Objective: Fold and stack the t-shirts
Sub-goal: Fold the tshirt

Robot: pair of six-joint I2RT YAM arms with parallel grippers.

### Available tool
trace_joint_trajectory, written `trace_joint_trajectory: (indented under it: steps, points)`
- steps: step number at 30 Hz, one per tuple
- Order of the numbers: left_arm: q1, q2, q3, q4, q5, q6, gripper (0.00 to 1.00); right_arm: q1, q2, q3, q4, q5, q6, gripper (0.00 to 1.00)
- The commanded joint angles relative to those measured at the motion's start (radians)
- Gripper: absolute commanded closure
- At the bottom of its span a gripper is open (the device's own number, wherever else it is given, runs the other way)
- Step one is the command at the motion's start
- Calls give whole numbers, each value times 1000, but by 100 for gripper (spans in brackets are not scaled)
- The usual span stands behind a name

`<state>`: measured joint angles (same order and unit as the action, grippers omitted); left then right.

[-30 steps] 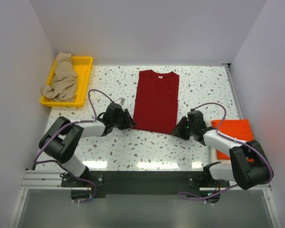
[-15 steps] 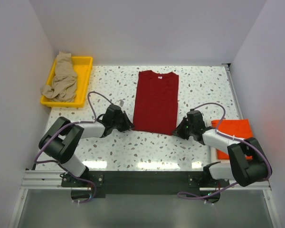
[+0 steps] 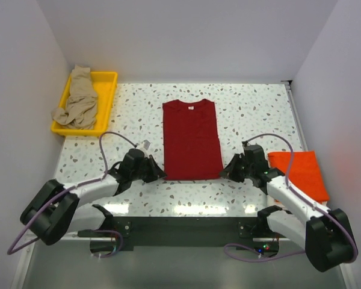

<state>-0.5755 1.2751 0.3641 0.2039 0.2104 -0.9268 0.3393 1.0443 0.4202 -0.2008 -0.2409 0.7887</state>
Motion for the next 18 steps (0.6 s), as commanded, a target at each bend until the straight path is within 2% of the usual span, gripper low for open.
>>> trace_joint_trajectory:
  steps: [1, 5, 12, 18]
  points:
    - [-27, -152, -60, -84, -23, -44, 100, -5, -111, -37, -141, -58, -43, 100]
    - [-50, -305, -119, -165, -36, -69, 100, -3, -278, -73, -227, -115, -48, 100]
    - [-66, -513, -165, -362, -43, -92, 100, 3, -460, -83, -382, -182, -45, 100]
    - [-66, -543, -116, -400, -28, -93, 100, 4, -434, 23, -451, -152, -81, 100]
